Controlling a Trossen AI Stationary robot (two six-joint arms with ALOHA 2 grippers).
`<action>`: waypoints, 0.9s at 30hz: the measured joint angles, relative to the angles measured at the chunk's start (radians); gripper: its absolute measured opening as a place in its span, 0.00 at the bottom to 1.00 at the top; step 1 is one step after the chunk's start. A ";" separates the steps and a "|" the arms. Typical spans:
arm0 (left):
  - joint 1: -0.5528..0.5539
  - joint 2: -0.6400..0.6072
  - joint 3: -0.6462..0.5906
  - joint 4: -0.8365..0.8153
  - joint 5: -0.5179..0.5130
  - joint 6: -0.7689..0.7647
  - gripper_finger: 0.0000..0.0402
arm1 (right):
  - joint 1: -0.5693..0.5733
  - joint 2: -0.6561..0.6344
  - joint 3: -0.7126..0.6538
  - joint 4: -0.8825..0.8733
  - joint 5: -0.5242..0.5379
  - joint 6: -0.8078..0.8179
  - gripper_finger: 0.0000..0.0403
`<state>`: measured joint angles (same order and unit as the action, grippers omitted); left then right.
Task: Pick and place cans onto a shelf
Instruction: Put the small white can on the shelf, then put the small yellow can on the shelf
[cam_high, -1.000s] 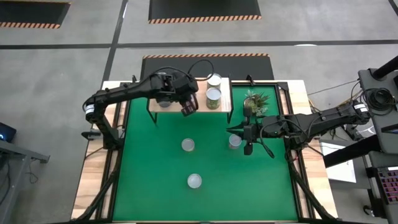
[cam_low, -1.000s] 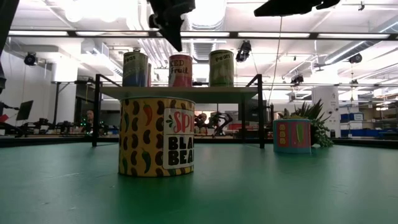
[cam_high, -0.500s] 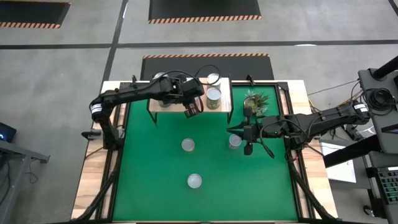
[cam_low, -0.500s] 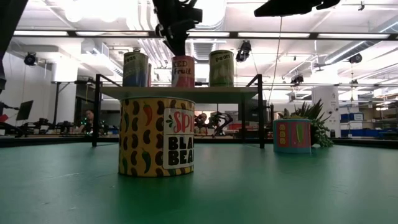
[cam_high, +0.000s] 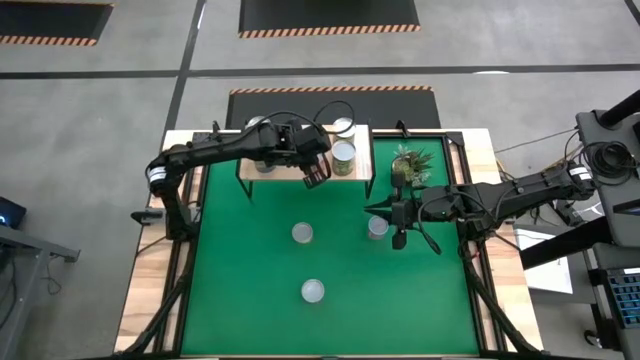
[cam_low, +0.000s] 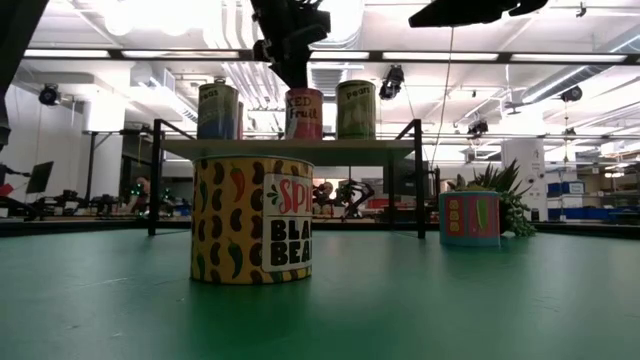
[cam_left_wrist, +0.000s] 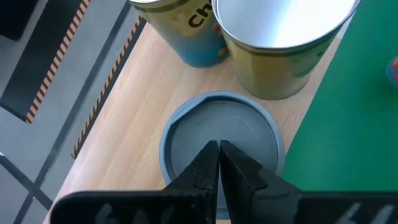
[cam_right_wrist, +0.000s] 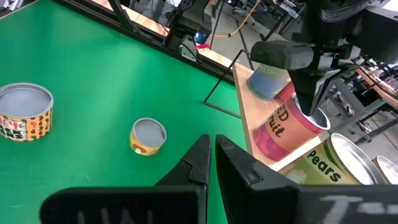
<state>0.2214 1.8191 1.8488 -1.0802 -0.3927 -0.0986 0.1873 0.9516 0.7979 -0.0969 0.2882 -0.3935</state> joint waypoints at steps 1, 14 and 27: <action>0.000 0.000 0.000 0.000 0.000 0.000 0.00 | 0.000 0.000 0.000 0.000 0.000 0.000 0.03; 0.000 -0.002 0.000 0.008 -0.012 -0.020 0.00 | 0.000 0.000 0.000 -0.002 0.000 0.000 0.03; -0.146 -0.075 0.061 -0.062 -0.017 0.012 0.00 | 0.000 0.000 0.000 -0.003 0.000 0.000 0.03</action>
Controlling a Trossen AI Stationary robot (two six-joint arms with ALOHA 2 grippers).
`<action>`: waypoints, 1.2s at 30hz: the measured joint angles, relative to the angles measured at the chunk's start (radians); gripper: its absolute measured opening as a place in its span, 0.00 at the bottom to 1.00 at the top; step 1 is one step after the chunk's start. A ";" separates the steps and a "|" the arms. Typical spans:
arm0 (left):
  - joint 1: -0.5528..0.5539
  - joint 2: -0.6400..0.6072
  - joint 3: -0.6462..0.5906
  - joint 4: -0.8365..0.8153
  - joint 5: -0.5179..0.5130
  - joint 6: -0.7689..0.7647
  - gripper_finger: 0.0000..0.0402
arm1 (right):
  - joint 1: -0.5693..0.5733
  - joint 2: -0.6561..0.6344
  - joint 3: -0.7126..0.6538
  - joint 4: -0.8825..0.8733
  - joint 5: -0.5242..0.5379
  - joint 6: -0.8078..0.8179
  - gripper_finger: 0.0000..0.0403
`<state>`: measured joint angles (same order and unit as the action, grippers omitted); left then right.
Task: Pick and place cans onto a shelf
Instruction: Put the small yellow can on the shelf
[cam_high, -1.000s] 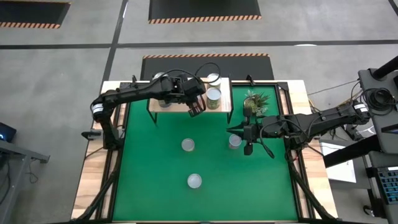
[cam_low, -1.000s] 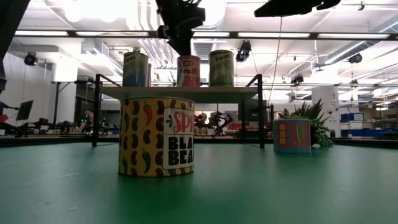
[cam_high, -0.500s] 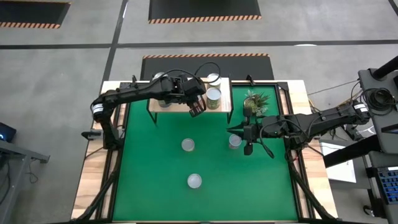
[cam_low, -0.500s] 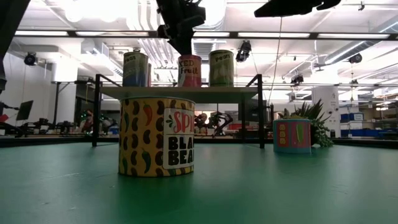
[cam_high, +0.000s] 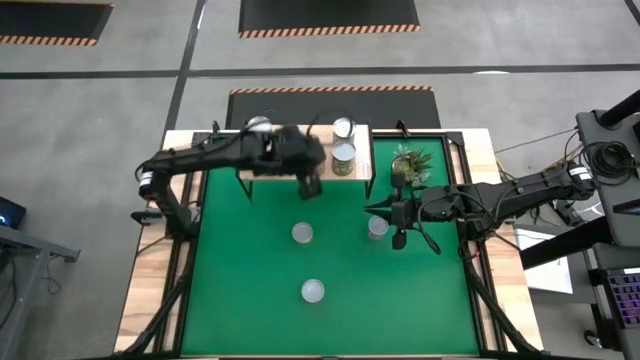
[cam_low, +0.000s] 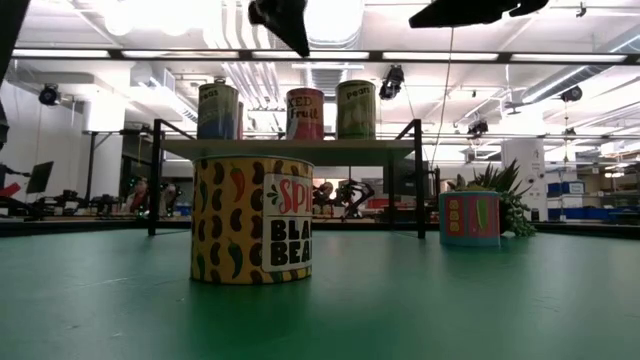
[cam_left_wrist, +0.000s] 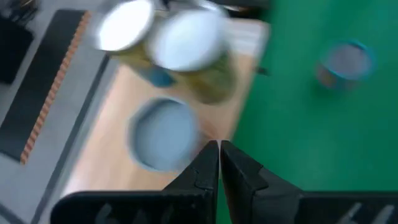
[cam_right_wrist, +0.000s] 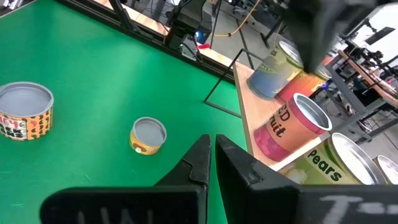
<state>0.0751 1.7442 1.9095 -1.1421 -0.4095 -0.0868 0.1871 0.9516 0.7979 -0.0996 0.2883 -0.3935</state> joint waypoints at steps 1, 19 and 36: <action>-0.026 -0.011 -0.016 -0.007 0.002 0.000 0.00 | 0.000 0.000 0.000 0.000 0.000 0.000 0.03; -0.399 -0.019 -0.335 0.233 0.222 -0.090 0.00 | 0.000 0.000 0.000 0.008 0.000 -0.001 0.03; -0.553 0.093 -0.341 0.309 0.288 -0.431 0.18 | 0.000 0.000 0.009 0.009 0.000 0.000 0.03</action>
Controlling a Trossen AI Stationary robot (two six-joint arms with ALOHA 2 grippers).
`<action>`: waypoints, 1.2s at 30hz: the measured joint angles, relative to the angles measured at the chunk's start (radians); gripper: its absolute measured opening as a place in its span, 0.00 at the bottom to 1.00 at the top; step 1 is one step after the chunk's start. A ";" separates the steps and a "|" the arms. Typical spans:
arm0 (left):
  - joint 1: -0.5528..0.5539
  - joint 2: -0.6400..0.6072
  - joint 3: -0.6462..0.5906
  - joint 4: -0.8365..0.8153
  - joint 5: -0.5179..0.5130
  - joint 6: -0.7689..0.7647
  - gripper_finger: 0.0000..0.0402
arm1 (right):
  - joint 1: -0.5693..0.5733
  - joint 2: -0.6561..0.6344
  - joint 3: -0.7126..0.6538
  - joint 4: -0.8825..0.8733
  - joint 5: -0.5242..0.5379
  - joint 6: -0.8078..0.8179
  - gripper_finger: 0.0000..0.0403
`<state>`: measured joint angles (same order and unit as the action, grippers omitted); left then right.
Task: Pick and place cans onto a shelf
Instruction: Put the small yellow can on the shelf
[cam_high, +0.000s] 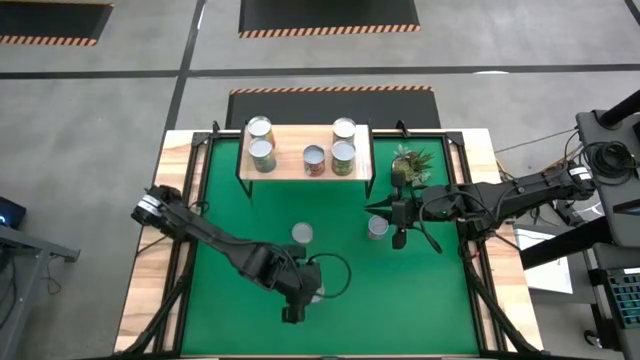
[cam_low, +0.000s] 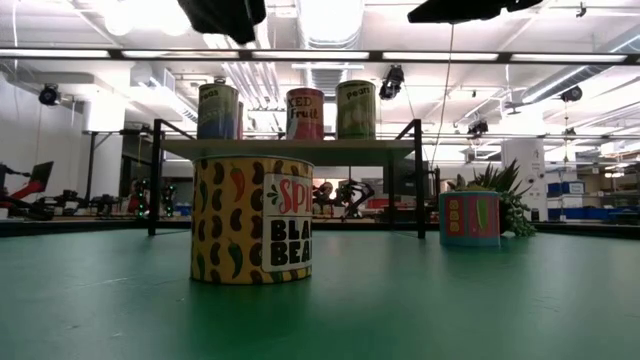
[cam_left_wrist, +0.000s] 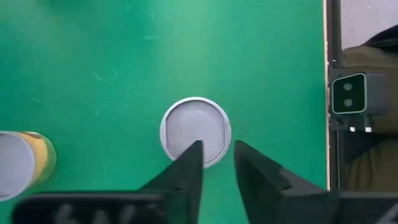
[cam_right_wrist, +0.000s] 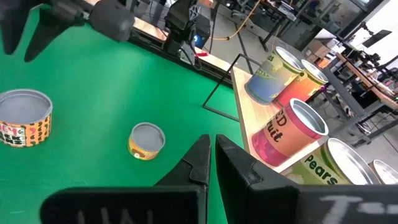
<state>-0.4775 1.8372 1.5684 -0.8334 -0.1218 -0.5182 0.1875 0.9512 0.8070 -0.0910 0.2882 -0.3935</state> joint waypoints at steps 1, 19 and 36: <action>-0.005 0.008 0.000 0.004 -0.001 -0.013 0.22 | 0.000 0.000 0.000 0.000 0.000 0.000 0.03; -0.033 0.129 0.001 0.021 -0.012 -0.112 0.95 | 0.000 0.000 0.000 0.055 -0.005 -0.075 0.03; -0.028 0.141 -0.053 0.109 -0.082 -0.104 0.97 | 0.000 0.000 0.000 0.056 -0.004 -0.082 0.03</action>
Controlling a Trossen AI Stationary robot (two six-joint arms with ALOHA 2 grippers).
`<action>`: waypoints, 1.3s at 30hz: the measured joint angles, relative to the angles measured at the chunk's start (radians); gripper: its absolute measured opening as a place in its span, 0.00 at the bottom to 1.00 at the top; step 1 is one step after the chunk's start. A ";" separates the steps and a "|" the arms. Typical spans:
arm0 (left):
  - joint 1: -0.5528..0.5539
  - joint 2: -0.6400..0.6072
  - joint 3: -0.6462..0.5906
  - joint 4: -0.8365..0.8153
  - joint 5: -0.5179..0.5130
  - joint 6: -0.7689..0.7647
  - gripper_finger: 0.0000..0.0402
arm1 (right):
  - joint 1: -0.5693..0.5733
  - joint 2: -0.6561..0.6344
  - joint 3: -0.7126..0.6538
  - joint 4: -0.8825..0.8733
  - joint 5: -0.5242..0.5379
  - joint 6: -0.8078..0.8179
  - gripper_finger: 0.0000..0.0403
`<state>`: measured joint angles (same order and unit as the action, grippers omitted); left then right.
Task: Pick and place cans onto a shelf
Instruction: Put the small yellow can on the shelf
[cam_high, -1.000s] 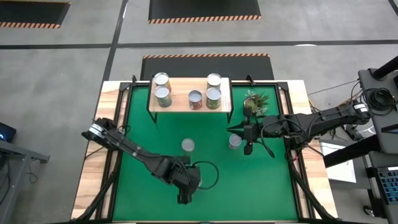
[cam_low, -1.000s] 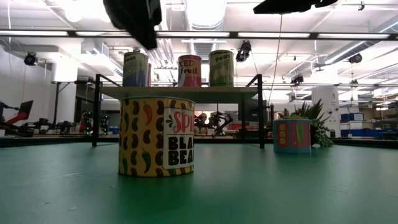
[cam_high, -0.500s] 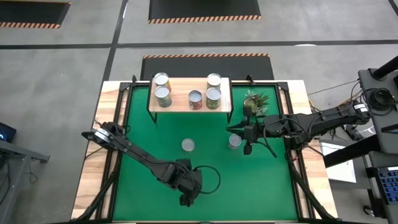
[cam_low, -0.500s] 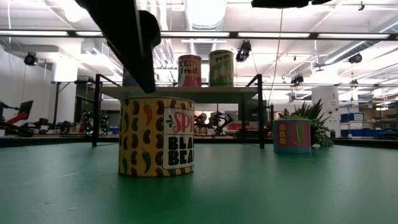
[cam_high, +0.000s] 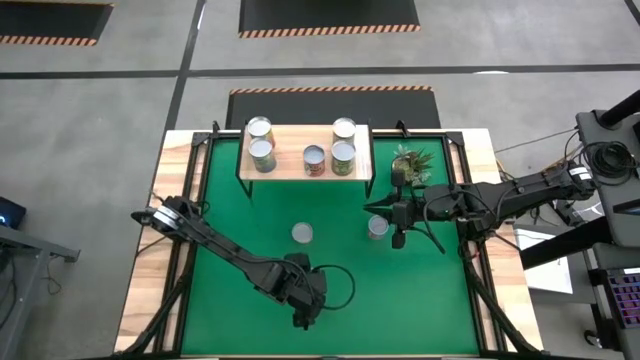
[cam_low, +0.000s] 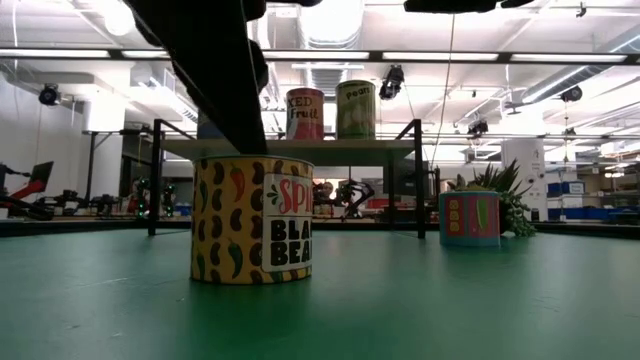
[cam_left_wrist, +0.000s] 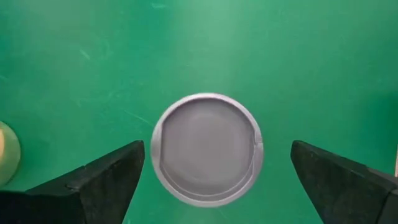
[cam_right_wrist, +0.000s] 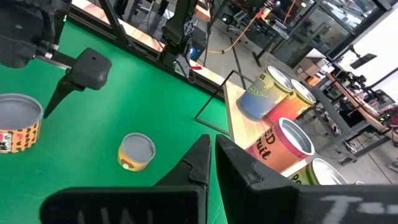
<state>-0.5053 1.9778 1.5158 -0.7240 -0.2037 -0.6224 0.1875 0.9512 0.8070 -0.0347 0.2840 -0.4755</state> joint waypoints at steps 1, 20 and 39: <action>0.000 0.000 -0.003 0.001 0.004 0.000 0.97 | 0.000 0.000 0.000 0.000 0.000 0.000 0.03; 0.026 -0.008 -0.157 0.222 0.041 -0.020 0.91 | 0.000 0.000 0.000 0.003 0.000 0.000 0.03; 0.029 -0.013 0.049 -0.072 0.048 0.097 0.74 | 0.000 0.000 0.000 0.004 0.000 -0.005 0.03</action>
<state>-0.4758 1.9644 1.5650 -0.7960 -0.1553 -0.5250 0.1875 0.9512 0.8074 -0.0303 0.2840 -0.4805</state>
